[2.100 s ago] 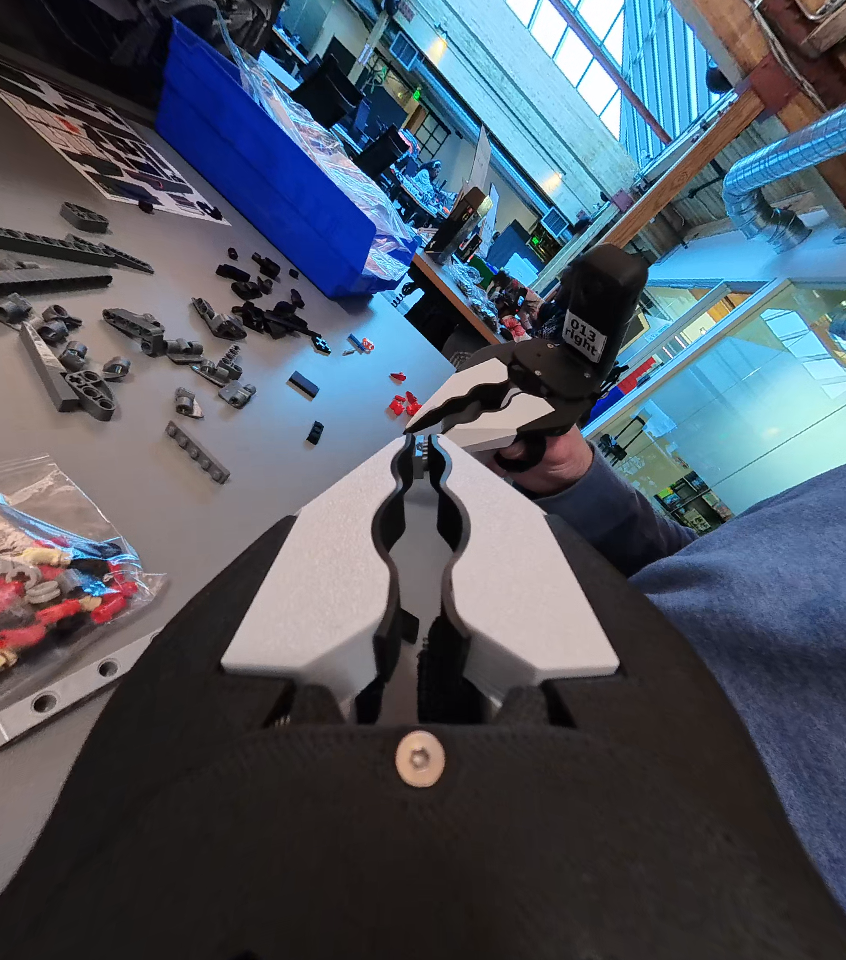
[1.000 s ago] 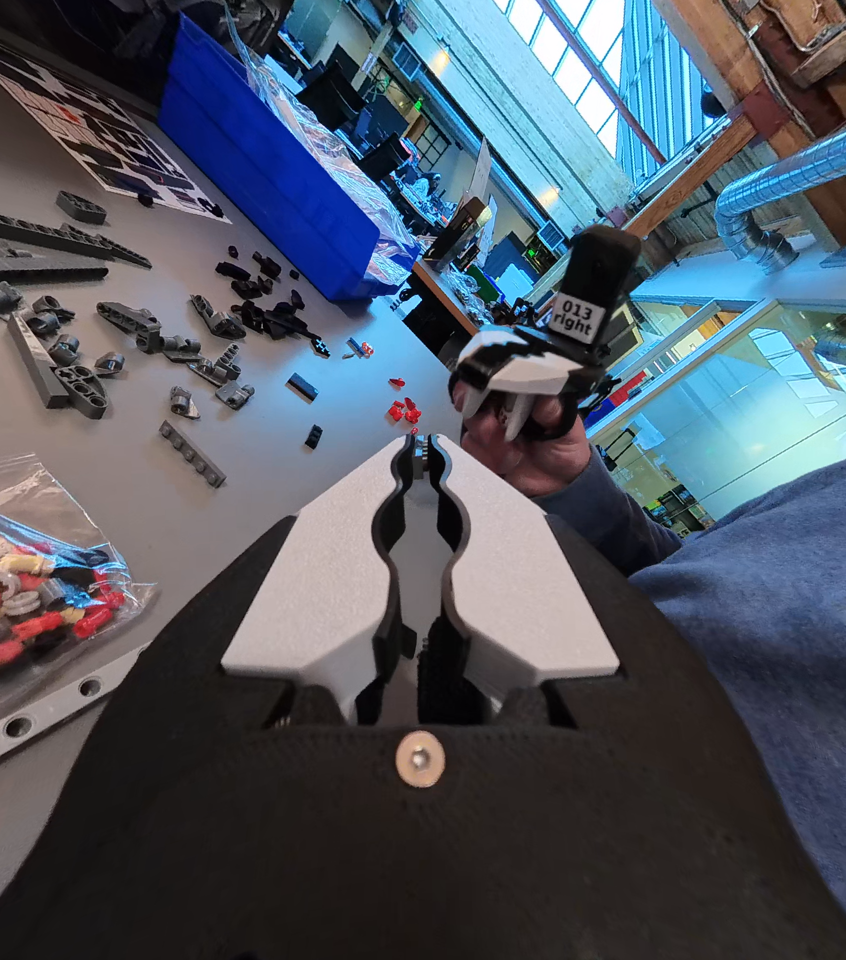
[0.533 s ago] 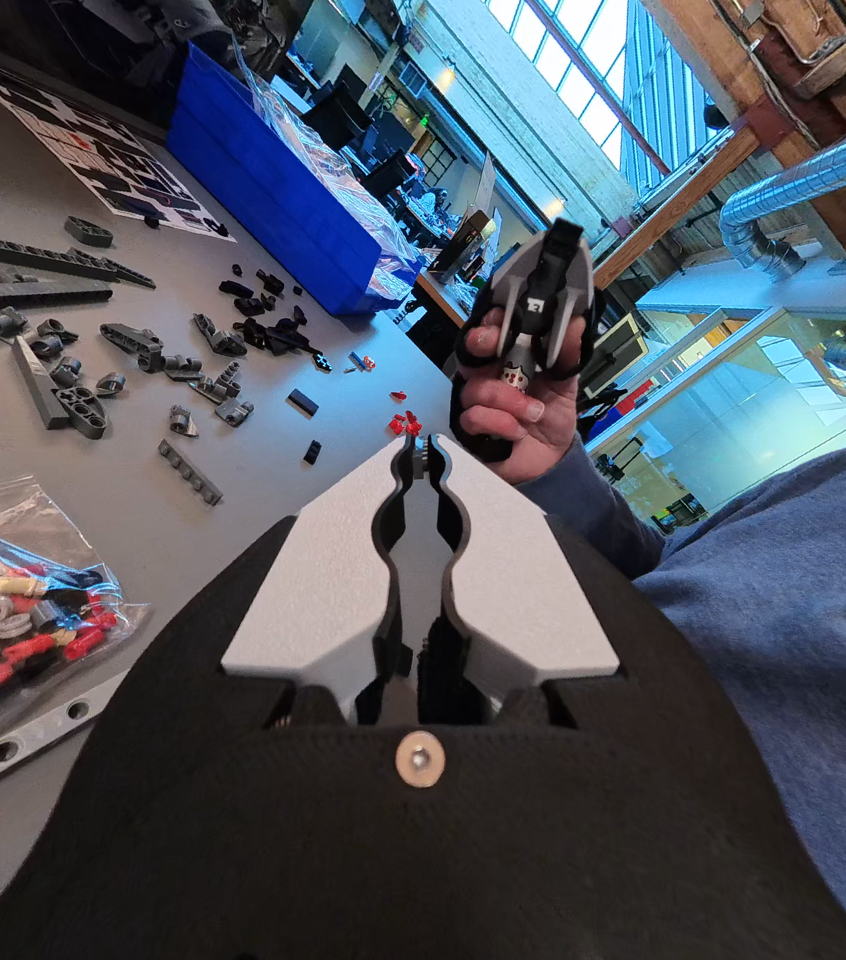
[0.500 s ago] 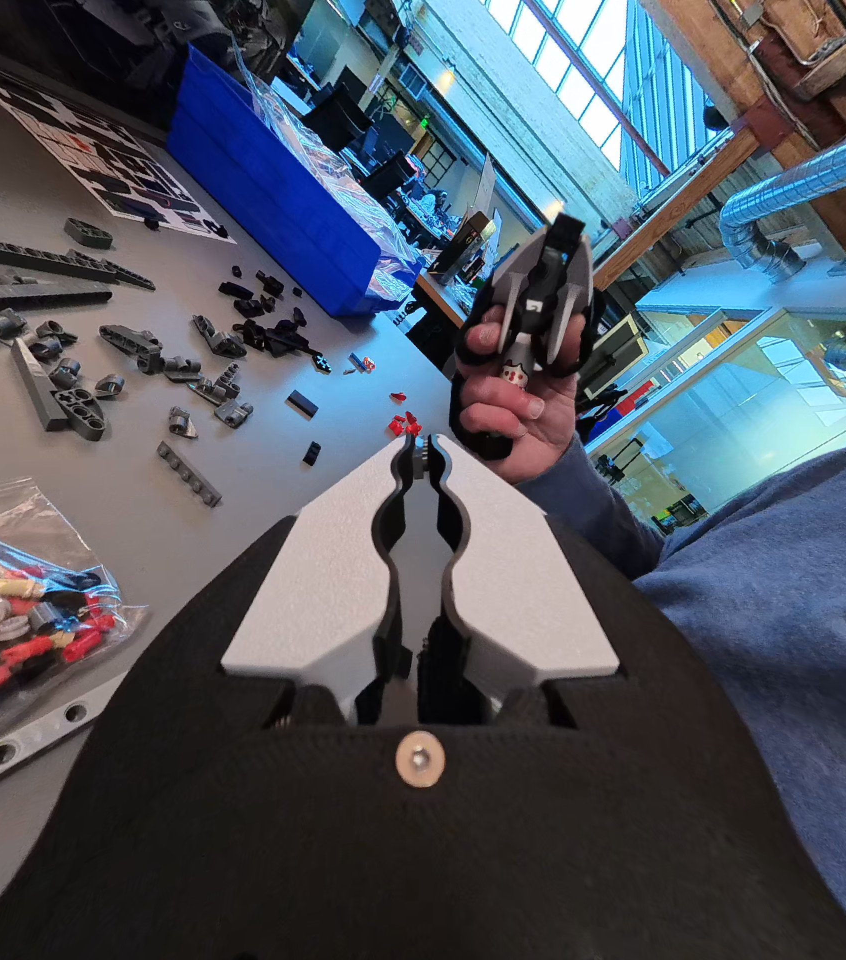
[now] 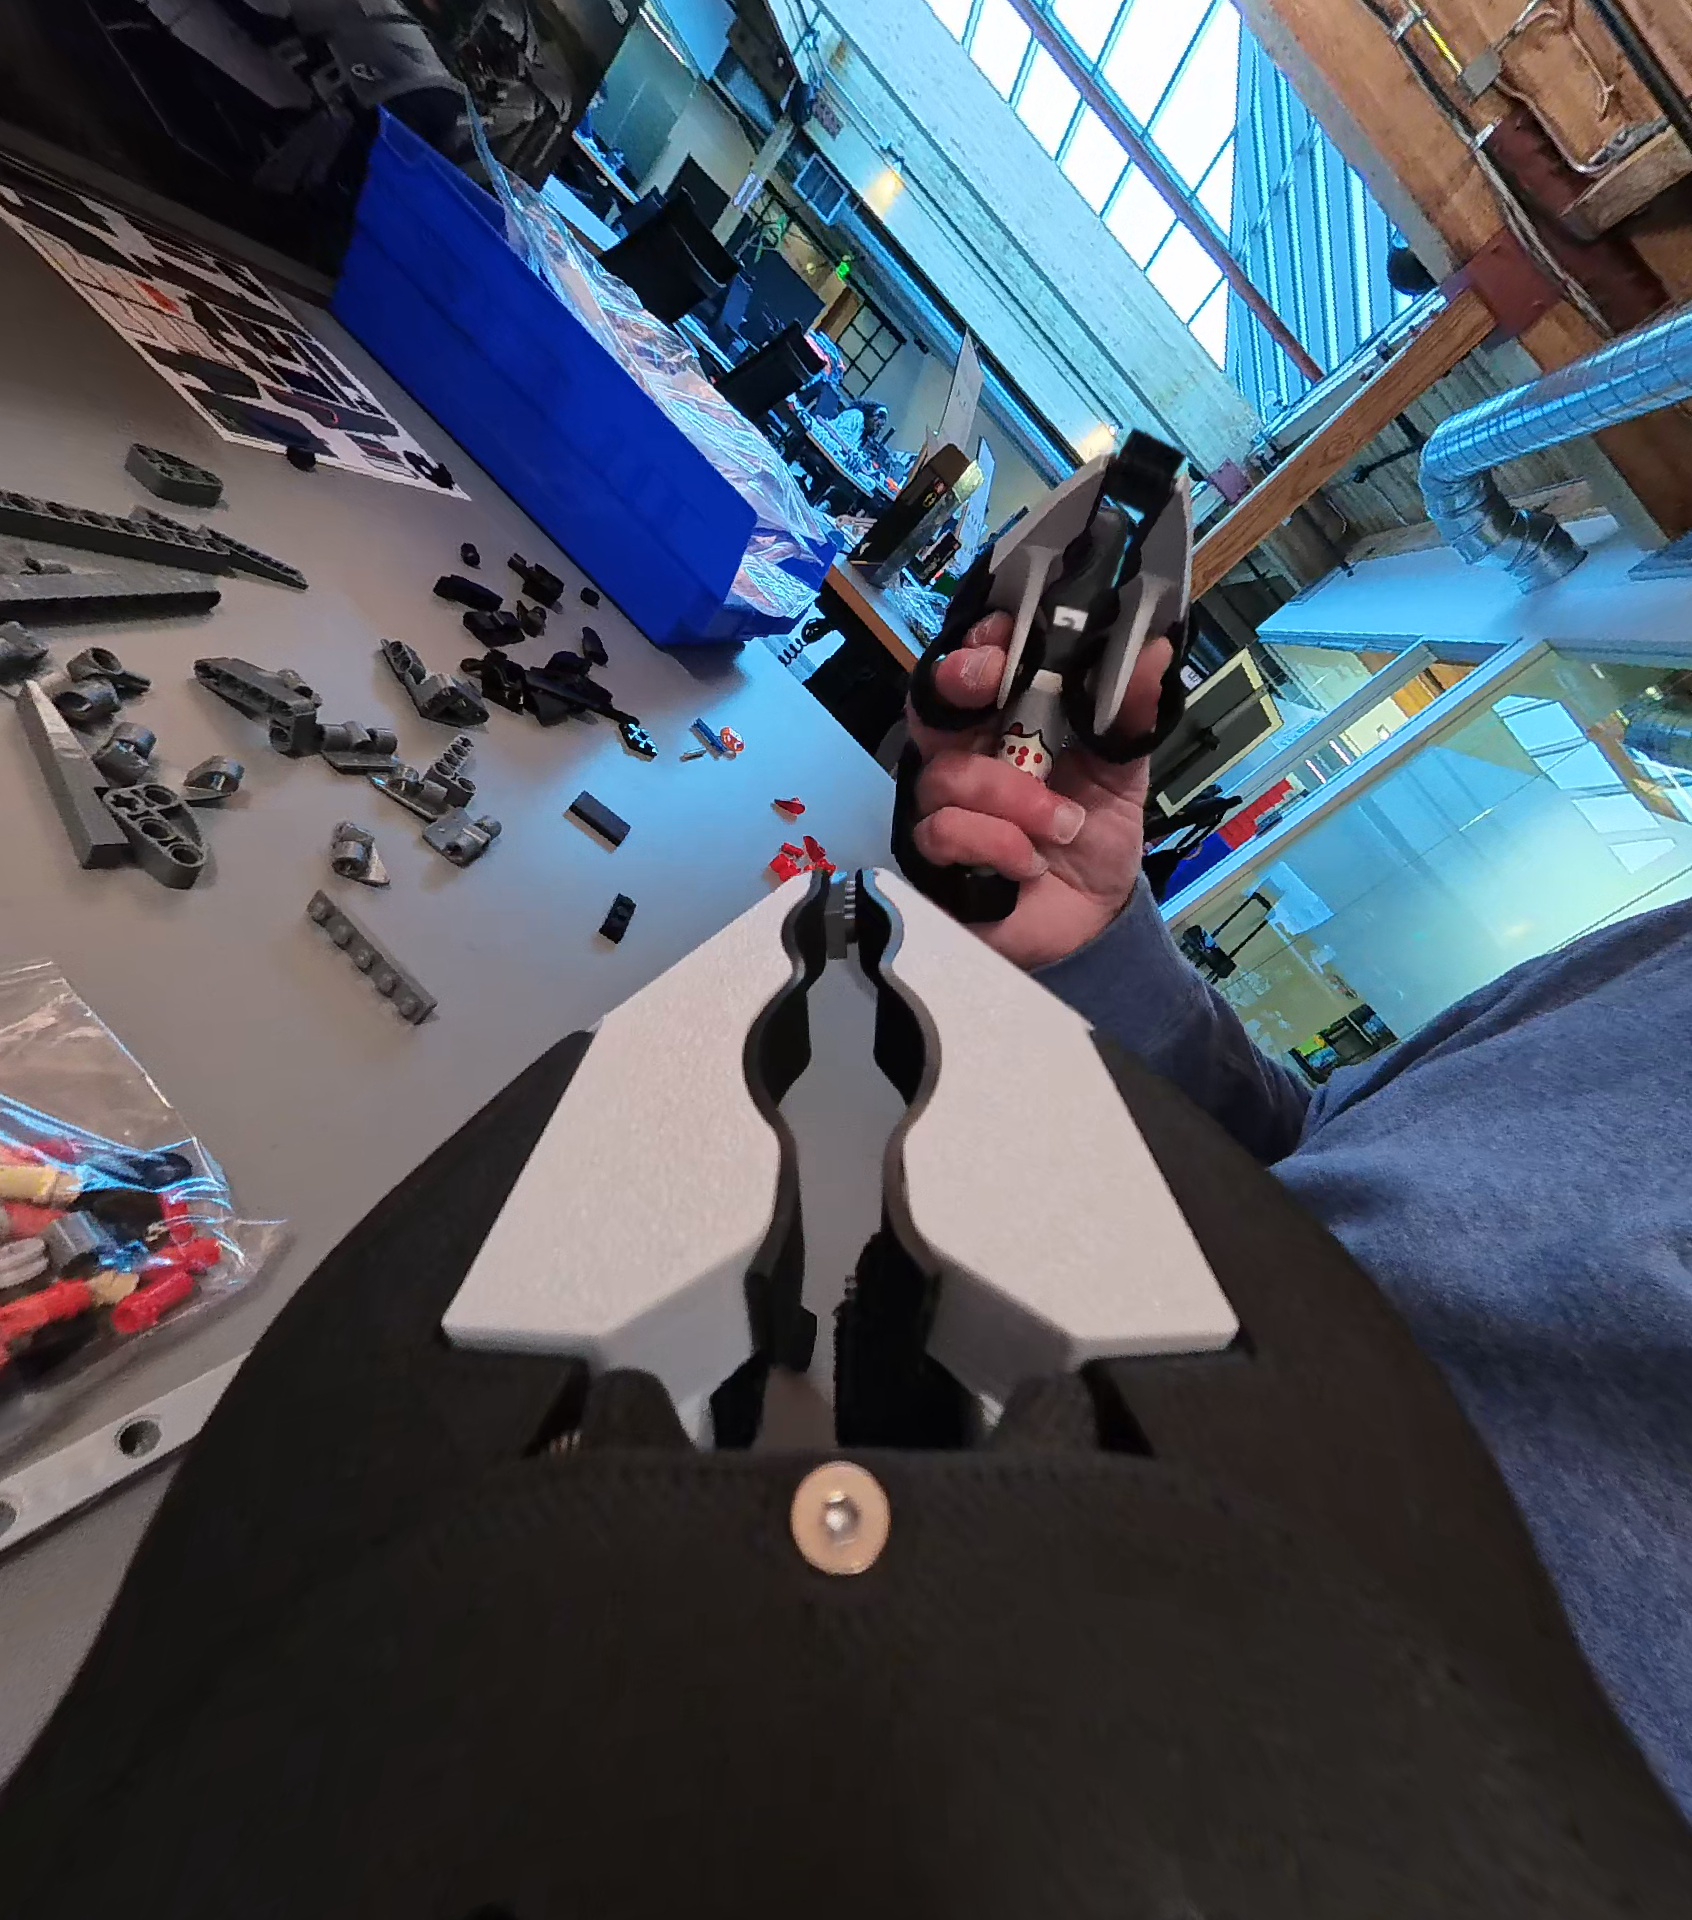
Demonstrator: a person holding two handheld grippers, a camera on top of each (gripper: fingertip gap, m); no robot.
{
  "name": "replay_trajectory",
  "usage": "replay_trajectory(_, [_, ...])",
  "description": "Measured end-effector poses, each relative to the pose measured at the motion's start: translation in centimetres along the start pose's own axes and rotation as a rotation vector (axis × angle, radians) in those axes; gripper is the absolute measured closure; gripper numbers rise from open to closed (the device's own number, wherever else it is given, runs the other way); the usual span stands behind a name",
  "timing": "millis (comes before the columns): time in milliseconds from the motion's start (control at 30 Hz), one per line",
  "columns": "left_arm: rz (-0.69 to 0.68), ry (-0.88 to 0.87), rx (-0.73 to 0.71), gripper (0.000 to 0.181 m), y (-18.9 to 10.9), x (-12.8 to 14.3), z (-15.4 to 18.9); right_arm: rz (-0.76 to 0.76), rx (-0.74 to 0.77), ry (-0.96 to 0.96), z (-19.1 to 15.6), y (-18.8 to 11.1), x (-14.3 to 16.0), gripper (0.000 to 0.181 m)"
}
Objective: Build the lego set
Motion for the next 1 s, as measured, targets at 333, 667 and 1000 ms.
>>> replay_trajectory(333, [0.031, -0.01, -0.001, 0.179, -1.0, -0.1, -0.2, -0.16, 0.03, -0.066, -0.3, 2.5, 2.3, 0.169])
replay_trajectory(667, [0.052, -0.037, 0.017, 0.178, -1.4, -0.5, -0.3, -0.451, 0.109, -0.248, -0.2, 4.9, 5.5, 0.168])
replay_trajectory(1000, [0.055, -0.034, 0.015, 0.179, -1.4, -0.7, -0.1, -0.955, 0.124, -0.803, -1.1, 7.6, 10.9, 0.168])
Point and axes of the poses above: each gripper's, where its closed fingertips meet, y out along the fingers, x out of its underside, z = x × y across the jaws, the point moved 9 cm from there along -y, back along the fingers, and after that the axes turned 8 degrees about z, right-handed, at the moved point
